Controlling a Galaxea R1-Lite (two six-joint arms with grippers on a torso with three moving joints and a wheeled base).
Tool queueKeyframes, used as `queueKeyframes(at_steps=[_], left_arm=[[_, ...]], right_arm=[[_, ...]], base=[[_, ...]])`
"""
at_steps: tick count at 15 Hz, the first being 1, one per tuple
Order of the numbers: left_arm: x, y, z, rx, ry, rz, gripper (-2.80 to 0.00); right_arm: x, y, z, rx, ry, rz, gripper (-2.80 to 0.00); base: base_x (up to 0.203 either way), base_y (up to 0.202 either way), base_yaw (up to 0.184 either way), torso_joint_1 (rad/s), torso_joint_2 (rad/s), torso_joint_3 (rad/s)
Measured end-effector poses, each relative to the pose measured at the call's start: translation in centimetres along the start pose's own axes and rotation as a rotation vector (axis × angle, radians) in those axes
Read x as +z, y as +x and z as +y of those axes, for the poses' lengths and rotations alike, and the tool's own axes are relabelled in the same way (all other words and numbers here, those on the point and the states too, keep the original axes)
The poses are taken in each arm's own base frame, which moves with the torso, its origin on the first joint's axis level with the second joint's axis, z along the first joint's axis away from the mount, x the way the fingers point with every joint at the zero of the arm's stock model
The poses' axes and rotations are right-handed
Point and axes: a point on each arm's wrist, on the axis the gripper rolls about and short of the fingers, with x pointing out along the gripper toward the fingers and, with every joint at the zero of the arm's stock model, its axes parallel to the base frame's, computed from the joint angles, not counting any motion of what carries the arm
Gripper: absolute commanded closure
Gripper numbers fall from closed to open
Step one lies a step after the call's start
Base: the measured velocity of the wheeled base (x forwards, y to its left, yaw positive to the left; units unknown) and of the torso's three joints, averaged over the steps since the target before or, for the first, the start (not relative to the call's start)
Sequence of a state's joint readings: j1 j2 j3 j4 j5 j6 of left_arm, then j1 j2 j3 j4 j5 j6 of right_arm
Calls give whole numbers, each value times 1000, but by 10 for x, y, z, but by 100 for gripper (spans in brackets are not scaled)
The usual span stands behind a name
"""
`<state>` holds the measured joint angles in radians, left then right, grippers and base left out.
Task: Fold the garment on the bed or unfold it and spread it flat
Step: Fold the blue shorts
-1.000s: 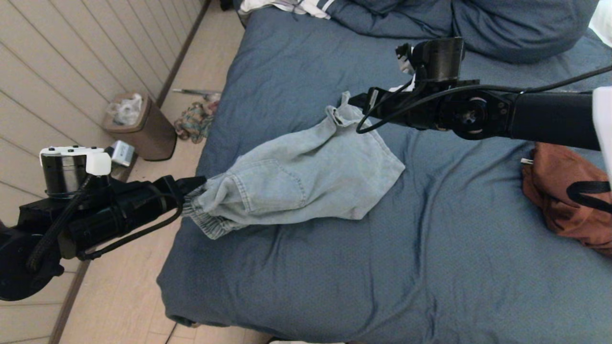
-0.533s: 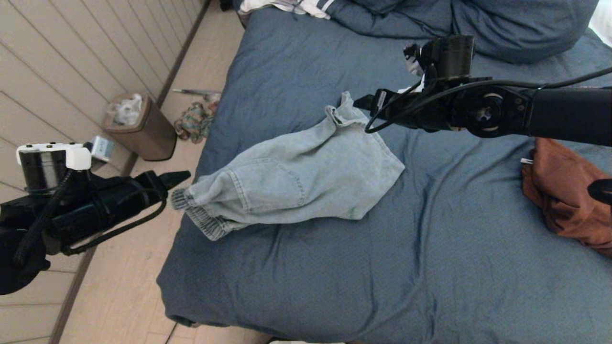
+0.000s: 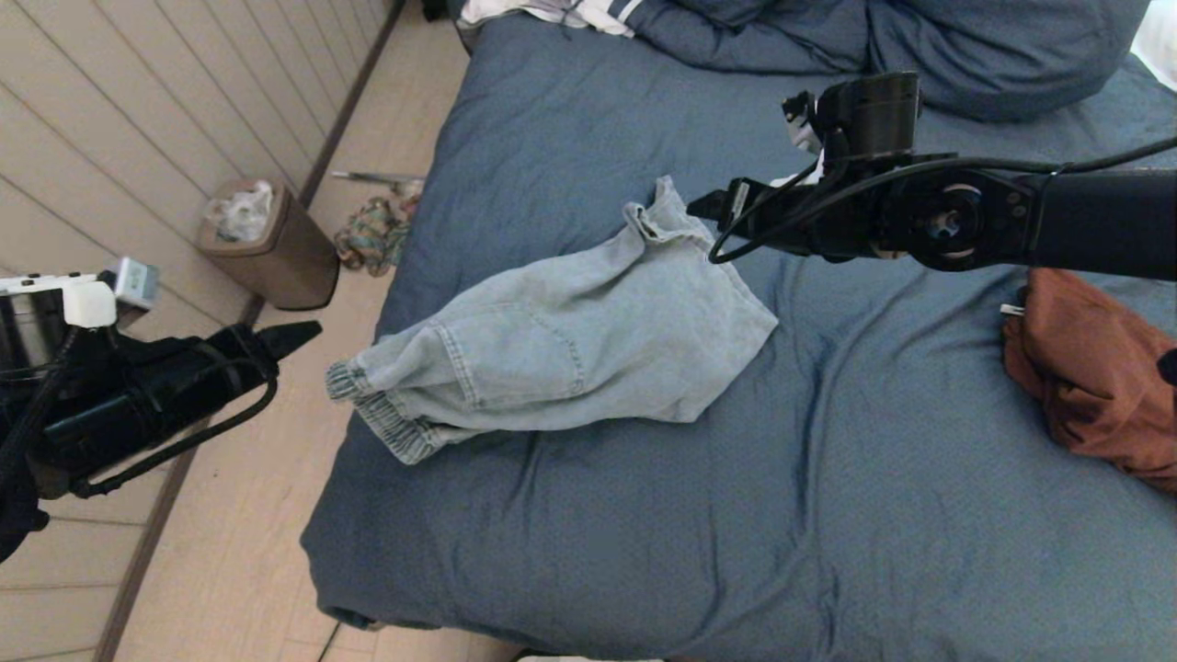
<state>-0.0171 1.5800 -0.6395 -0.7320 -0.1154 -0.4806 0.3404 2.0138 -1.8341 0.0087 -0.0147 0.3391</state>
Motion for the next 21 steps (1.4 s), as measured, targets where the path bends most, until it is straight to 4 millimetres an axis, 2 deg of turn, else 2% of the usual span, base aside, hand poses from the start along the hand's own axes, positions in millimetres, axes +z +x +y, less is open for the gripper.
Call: queueKeyframes(at_steps=[5,9,11,12,21], left_arm=[[-10,-9,14,-8,-16,61,0],[-20,1,19,-35,-26,113,0],[-22,3,18,-55,-15,86,0],[-23,3,17,-62,-13,81,0],[-30,6,17,-63,-14,107,0]], right_arm=[[1,5,-10,-24,-54,0,0],[-1,26,-25,-72,-68,-11,0],[-6,36,-33,-105,-71,-13,0],[-9,41,-37,-116,-71,-9,-280],[-36,78,-59,-164,-96,-42,-280]], base=[[0,0,0,0,0,0],[0,0,0,0,0,0],[0,0,0,0,0,0],[0,0,0,0,0,0],[0,0,0,0,0,0]])
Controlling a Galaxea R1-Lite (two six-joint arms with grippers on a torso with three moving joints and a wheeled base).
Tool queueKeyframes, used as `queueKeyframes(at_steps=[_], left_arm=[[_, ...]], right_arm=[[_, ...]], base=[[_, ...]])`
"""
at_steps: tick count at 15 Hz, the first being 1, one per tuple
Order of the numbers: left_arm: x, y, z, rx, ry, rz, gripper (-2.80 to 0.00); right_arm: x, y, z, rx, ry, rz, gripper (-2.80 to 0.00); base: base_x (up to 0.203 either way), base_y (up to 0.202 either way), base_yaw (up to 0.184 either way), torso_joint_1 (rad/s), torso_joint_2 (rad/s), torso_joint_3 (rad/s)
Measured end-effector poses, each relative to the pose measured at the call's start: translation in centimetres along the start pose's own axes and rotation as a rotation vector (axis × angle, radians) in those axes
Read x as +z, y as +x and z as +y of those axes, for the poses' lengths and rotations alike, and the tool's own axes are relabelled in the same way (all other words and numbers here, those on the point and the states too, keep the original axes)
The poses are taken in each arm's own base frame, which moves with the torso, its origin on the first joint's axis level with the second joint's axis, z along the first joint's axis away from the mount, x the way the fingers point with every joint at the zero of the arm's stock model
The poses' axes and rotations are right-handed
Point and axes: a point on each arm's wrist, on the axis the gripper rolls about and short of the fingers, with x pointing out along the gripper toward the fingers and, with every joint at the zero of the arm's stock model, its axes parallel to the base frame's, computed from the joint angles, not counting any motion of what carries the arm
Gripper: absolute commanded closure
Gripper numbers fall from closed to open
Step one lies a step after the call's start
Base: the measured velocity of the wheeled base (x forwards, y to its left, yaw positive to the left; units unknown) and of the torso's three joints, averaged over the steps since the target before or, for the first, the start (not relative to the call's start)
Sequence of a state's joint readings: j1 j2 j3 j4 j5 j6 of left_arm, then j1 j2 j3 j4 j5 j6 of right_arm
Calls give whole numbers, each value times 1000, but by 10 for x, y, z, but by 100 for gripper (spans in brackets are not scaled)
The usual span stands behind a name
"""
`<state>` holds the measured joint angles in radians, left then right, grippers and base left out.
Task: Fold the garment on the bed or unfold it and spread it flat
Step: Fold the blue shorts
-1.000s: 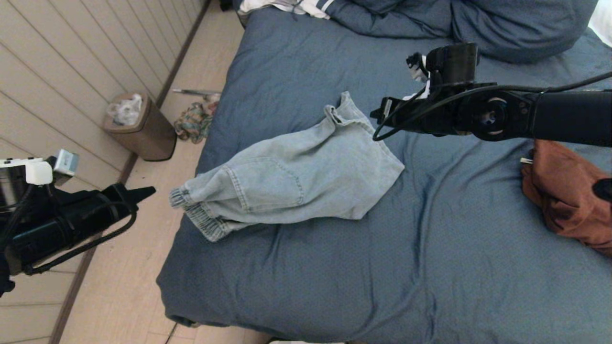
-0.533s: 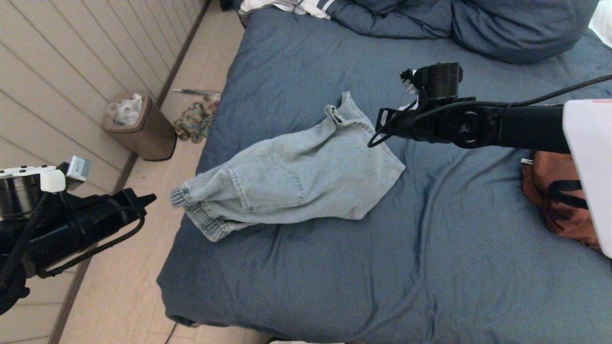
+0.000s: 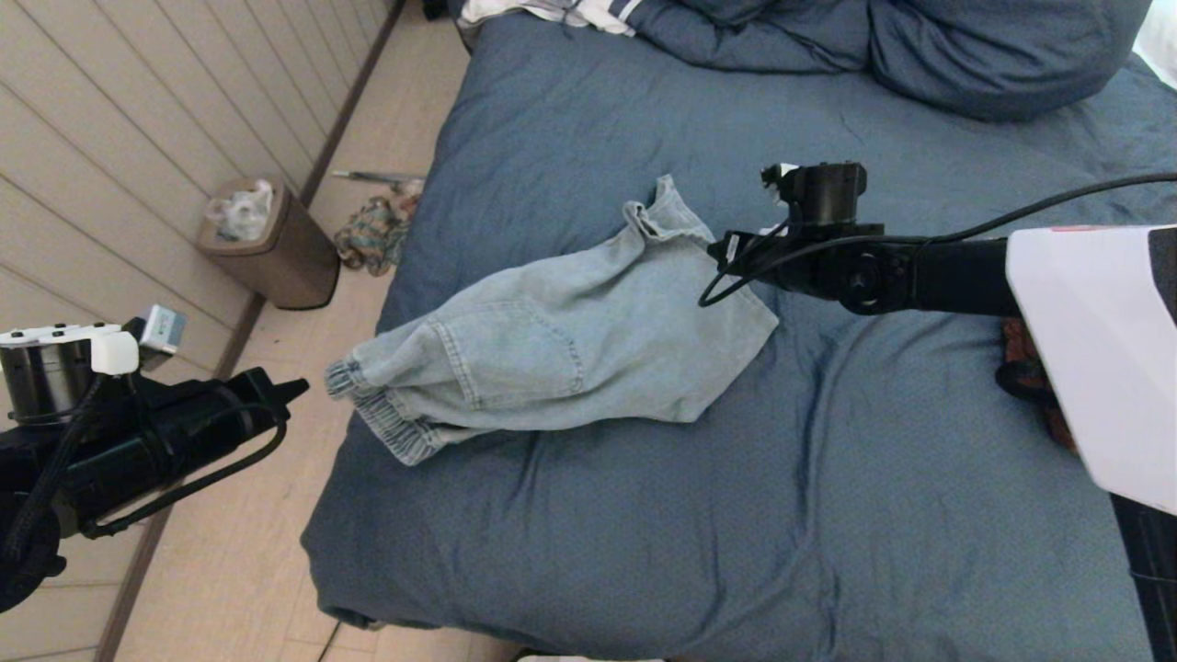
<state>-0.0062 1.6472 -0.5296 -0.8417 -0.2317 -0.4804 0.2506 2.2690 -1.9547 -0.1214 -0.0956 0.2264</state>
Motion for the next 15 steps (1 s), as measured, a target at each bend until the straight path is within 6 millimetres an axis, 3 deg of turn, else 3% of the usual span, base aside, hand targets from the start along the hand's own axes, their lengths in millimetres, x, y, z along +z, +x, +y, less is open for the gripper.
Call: queueKeyframes(at_steps=[8,9,15], left_arm=[[0,0,0,1,-2,0,0],[0,0,0,0,-2,1,0],[1,0,0,-4,-4,-3,0]], right_arm=[[-23,19,-6,18,0,43,-280],[-25,20,-6,22,0,47,0],[-34,23,-1,31,2,74,0]], base=[[0,0,0,0,0,0],[0,0,0,0,0,0],[0,0,0,0,0,0]])
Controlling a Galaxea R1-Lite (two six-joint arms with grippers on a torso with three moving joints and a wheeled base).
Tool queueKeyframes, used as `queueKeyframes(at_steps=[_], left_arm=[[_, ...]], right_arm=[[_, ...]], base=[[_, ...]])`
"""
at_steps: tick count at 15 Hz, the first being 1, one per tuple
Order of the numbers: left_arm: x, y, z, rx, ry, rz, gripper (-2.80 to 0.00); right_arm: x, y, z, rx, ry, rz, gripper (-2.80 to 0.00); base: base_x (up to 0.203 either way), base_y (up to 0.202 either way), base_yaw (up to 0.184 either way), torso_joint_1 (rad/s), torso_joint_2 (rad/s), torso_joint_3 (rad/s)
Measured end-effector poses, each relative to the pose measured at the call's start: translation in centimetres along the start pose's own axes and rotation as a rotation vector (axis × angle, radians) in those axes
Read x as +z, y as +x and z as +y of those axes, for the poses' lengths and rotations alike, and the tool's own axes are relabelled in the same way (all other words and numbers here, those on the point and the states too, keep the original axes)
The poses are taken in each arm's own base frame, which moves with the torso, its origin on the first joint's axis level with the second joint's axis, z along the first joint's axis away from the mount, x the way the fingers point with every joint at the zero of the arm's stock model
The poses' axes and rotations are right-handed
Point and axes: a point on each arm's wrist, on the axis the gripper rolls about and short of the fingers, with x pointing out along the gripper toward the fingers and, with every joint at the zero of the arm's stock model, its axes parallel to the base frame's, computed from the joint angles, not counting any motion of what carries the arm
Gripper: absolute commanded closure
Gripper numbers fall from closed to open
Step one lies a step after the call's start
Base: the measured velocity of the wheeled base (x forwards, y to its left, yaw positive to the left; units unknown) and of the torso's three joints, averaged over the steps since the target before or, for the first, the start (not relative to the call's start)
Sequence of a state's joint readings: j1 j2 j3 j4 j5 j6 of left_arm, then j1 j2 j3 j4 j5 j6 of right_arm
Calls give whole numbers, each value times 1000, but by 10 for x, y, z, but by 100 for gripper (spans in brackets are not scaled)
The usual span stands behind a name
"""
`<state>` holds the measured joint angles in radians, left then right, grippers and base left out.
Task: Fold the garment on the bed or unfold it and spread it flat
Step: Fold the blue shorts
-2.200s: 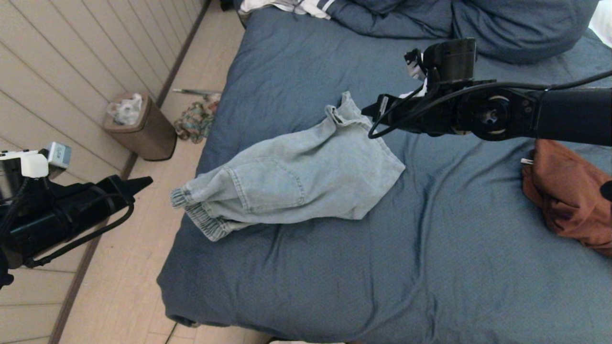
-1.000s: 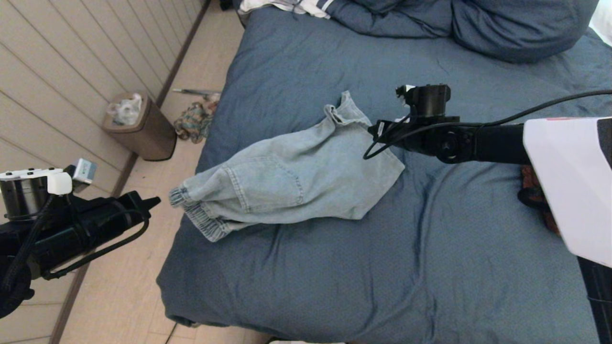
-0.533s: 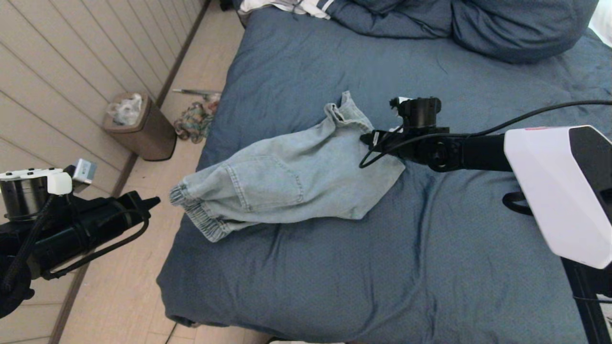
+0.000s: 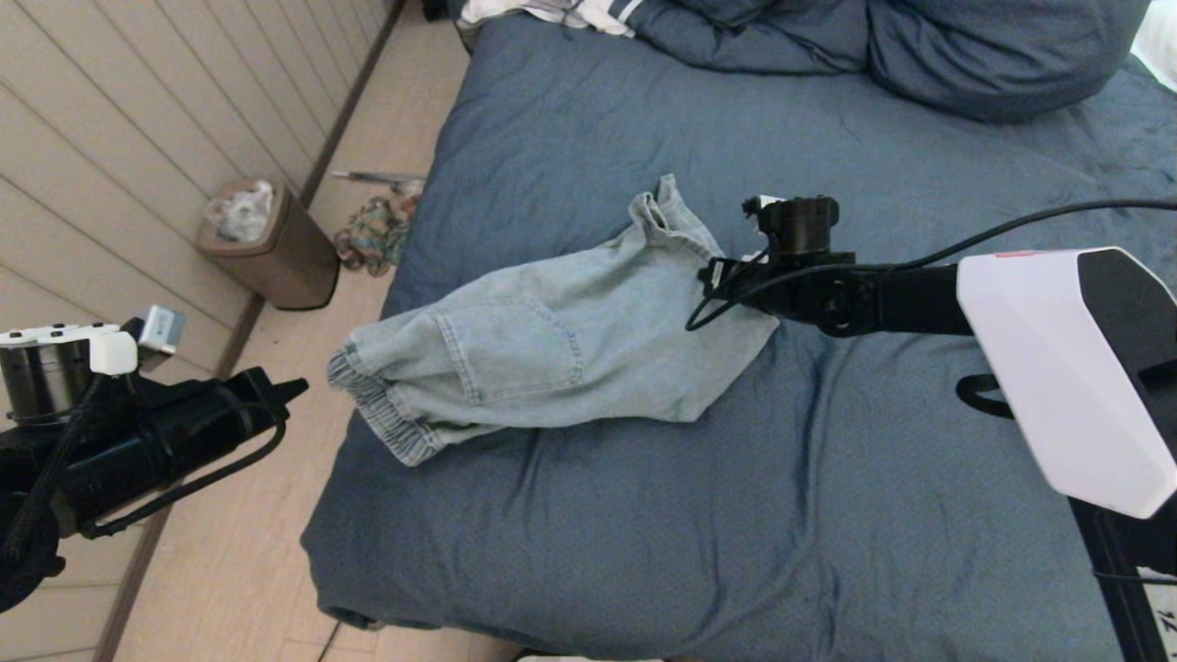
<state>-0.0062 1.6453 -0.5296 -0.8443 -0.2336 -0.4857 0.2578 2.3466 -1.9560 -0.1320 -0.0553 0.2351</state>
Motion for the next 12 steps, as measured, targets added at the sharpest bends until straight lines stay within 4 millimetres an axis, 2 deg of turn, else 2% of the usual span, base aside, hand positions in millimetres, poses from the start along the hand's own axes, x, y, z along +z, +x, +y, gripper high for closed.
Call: queueKeyframes(at_steps=[7,9,12], left_arm=[[2,4,1,6,4,-9,0],[-1,7,3,9,2,4,0],[-2,8,3,12,0,5,0]], right_arm=[[2,-12,10,3,45,62,0],[10,-24,5,-22,57,111,0],[32,-53,-15,-87,76,170,0]], base=[[0,0,0,0,0,0],[0,0,0,0,0,0],[0,0,0,0,0,0]])
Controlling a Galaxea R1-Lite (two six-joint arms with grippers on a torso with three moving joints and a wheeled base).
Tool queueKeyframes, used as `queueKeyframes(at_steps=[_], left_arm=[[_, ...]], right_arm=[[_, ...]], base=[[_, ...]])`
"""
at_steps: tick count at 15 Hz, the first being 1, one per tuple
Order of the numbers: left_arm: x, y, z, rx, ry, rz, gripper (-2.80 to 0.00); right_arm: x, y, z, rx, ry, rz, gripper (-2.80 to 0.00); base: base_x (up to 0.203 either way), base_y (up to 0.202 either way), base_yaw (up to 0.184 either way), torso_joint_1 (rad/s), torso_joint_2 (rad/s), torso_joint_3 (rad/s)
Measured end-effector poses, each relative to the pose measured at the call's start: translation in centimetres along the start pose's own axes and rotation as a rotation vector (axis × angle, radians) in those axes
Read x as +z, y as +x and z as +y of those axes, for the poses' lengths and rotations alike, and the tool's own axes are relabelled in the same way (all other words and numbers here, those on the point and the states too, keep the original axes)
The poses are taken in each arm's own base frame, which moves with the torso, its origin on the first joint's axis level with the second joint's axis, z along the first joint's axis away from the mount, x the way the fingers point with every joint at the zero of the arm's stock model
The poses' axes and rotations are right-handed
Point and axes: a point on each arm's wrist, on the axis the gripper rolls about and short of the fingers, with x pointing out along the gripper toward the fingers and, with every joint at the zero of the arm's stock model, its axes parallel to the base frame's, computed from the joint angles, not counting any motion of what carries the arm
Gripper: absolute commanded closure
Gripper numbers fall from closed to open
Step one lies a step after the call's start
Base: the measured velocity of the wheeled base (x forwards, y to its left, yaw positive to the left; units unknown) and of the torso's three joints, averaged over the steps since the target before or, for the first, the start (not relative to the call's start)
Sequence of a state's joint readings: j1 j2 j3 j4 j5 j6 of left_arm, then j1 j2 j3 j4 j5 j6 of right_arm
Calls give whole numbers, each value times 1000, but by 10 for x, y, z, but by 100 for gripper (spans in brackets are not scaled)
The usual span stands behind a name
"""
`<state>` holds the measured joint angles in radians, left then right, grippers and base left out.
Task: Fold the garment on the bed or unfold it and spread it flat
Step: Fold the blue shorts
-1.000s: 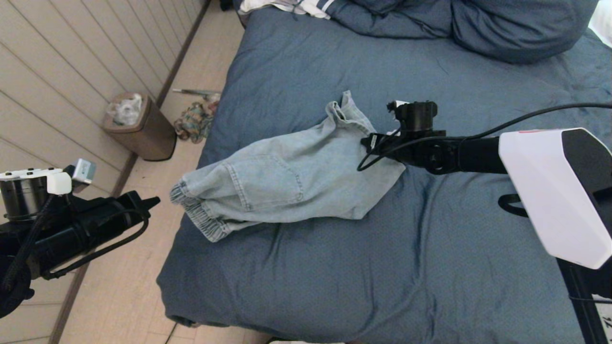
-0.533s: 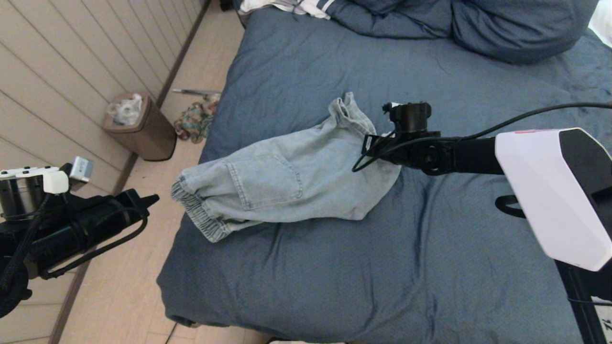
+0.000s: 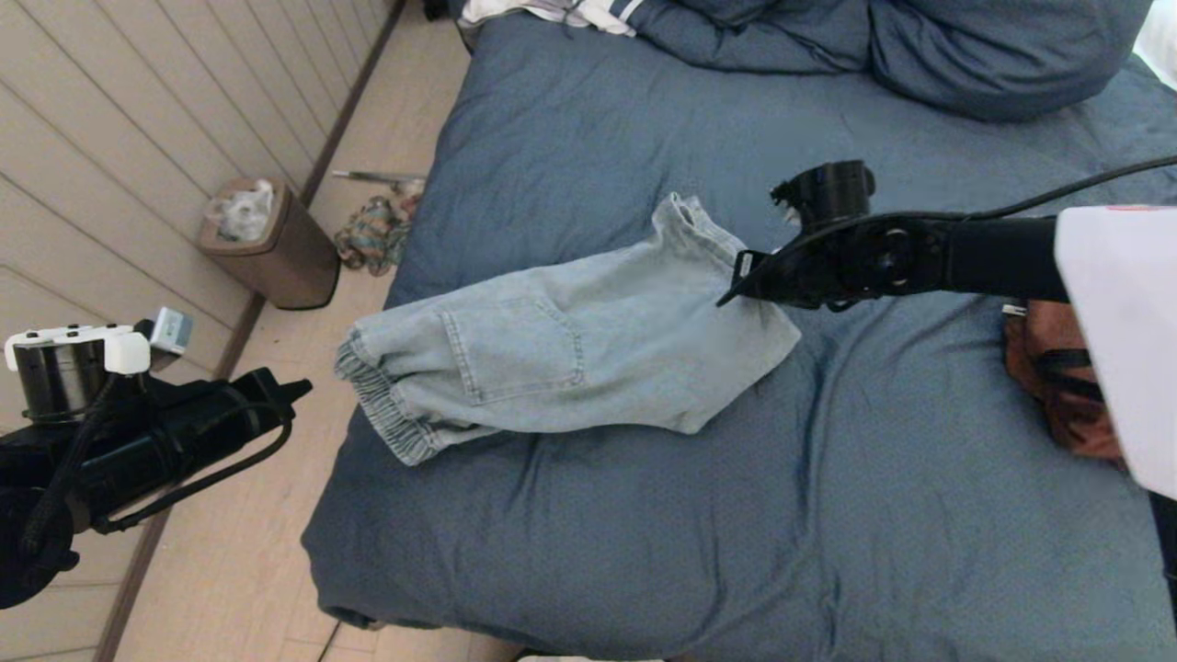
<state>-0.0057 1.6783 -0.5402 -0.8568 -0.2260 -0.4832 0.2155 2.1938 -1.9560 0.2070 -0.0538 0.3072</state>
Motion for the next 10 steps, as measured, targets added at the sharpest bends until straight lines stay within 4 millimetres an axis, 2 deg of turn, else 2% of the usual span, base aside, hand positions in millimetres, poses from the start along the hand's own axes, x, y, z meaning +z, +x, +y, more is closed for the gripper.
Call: queueKeyframes(at_steps=[2,5,10], left_arm=[[0,-2,0,1,0,-2,0],[0,-3,-1,-3,1,-4,0],[1,-5,-2,-4,2,-8,0]], right_arm=[[13,-21,-17,-46,18,15,0],[25,-38,-37,-89,39,19,0],[41,-68,-101,-210,115,46,0]], base=[[0,0,0,0,0,0],[0,0,0,0,0,0],[0,0,0,0,0,0]])
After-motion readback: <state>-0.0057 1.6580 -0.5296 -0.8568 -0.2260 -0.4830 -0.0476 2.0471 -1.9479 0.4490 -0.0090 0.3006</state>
